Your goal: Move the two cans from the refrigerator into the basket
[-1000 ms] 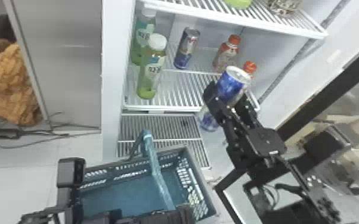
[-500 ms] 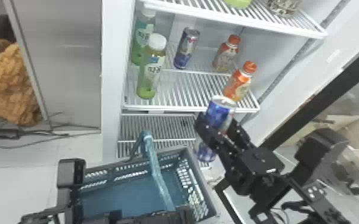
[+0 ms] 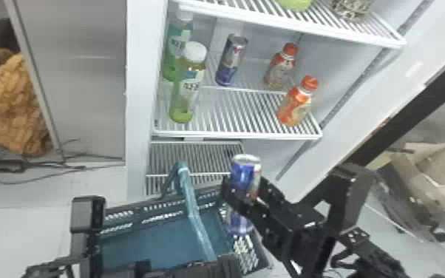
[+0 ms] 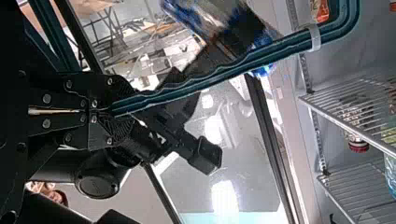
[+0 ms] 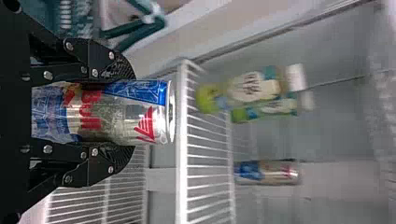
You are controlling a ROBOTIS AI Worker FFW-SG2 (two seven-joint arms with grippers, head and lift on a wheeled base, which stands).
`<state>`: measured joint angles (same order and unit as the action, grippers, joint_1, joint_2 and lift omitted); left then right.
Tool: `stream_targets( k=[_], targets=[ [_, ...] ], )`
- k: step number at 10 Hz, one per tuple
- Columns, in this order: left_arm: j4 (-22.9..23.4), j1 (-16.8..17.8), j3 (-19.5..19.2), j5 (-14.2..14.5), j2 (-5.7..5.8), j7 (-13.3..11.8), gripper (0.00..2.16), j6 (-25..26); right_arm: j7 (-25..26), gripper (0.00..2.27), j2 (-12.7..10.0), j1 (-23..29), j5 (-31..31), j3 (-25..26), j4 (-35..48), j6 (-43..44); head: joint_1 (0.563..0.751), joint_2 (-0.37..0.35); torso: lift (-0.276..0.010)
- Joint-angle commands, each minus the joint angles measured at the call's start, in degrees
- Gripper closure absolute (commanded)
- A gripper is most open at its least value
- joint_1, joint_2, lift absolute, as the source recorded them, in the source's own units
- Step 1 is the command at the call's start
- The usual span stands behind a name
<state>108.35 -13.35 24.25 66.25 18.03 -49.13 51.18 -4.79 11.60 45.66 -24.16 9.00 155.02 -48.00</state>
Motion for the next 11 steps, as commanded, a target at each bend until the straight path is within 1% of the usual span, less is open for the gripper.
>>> stream_targets(
  k=[1, 3, 5, 6, 7, 8, 9, 10, 11],
  targets=[
    [0.0, 0.1, 0.1, -0.1, 0.08, 0.0, 1.16, 0.0, -1.3, 0.89, 0.0, -2.2, -0.3, -0.1, -2.2, -4.3, 0.695, -0.350, -0.276],
    [0.0, 0.0, 0.1, 0.0, 0.08, 0.0, 1.16, 0.0, -1.6, 0.89, 0.0, -3.3, -0.3, -0.5, -3.1, -6.1, 0.695, -0.350, -0.276],
    [0.0, 0.0, 0.1, 0.0, -0.01, 0.0, 1.16, 0.1, -3.1, 0.89, 0.2, -4.6, 0.3, -0.7, -4.5, -9.6, 0.695, -0.350, -0.276],
    [0.0, 0.0, 0.1, 0.0, -0.01, 0.0, 1.16, 0.1, -3.2, 0.86, 0.2, -4.7, 0.3, -0.9, -4.5, -10.2, 0.695, -0.350, -0.276],
    [0.0, 0.0, 0.1, 0.0, -0.01, 0.0, 1.16, 0.1, -4.4, 0.67, 0.2, -5.3, 0.6, -0.7, -5.0, -10.2, 0.695, -0.350, -0.276],
    [0.0, 0.0, 0.1, 0.0, -0.01, 0.0, 1.16, 0.1, -5.5, 0.43, 0.2, -5.6, 1.4, -0.7, -5.3, -9.6, 0.695, -0.350, -0.276],
    [0.0, 0.0, 0.1, 0.0, -0.01, 0.0, 1.16, 0.1, -6.1, 0.27, 0.2, -5.4, 2.8, -0.7, -5.3, -7.0, 0.695, -0.350, -0.276],
    [0.0, 0.0, 0.0, 0.0, -0.10, 0.0, 1.16, 0.1, -6.4, 0.20, 0.2, -5.0, 4.5, -0.7, -5.2, -2.8, 0.695, -0.350, -0.276],
    [0.0, -0.1, 0.0, -0.1, -0.10, 0.0, 1.16, 0.4, -6.5, 0.20, -0.1, -4.3, 5.4, -0.7, -5.2, 1.7, 0.695, -0.350, -0.276]
  ],
)
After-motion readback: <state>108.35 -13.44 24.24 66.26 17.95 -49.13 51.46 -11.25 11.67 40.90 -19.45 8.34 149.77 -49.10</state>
